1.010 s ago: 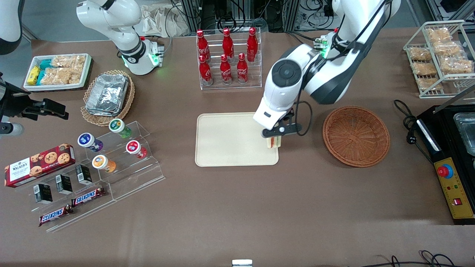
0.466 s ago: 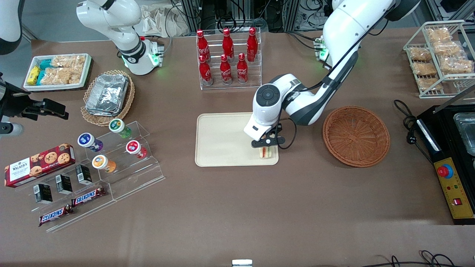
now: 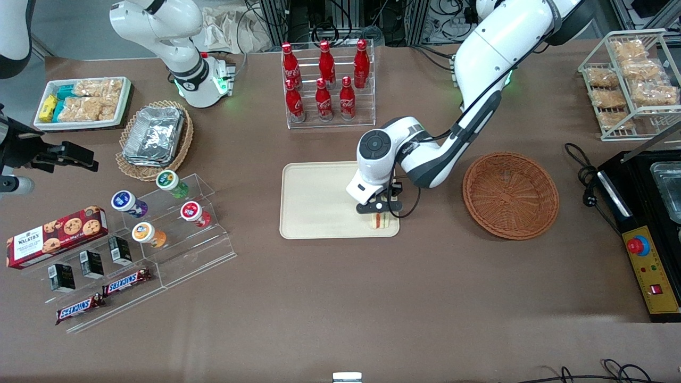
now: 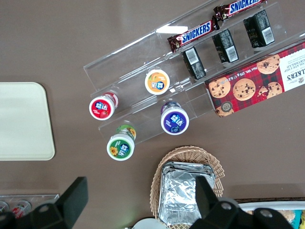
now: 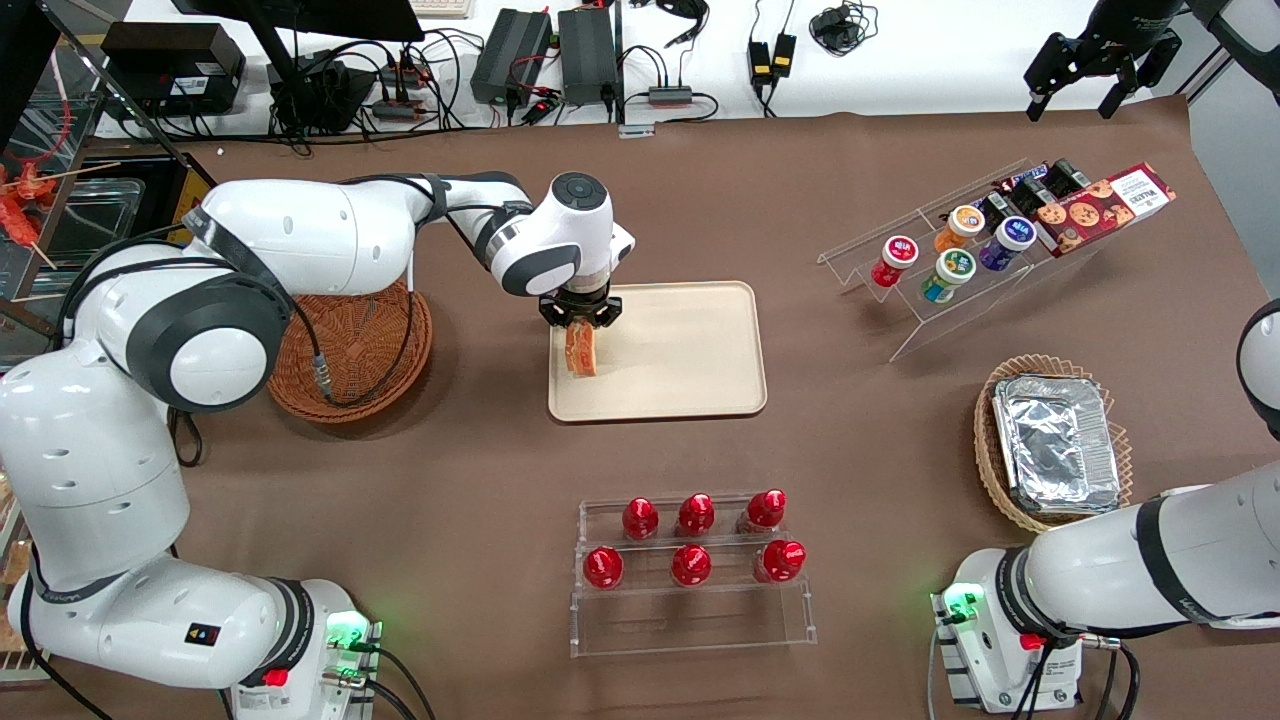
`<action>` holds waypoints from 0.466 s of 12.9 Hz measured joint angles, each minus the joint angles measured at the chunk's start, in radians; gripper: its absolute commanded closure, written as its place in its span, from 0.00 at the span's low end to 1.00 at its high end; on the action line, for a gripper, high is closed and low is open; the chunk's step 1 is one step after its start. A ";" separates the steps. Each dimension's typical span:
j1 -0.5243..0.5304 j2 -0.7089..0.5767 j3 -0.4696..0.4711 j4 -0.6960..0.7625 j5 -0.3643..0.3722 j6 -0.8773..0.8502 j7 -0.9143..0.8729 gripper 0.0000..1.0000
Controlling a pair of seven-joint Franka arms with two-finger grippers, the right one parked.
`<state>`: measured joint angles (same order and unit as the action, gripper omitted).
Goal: Place sandwich from basket to tray
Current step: 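Open the left gripper to release the sandwich onto the tray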
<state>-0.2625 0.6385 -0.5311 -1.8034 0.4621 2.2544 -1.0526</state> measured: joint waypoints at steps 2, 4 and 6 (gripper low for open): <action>0.000 0.000 0.000 0.005 0.007 0.000 0.000 0.00; 0.000 -0.001 0.000 0.008 0.008 0.000 -0.004 0.00; 0.003 -0.010 0.000 0.021 0.008 0.000 -0.019 0.00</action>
<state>-0.2592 0.6282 -0.5308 -1.7823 0.4697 2.2548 -1.0719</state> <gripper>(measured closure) 0.000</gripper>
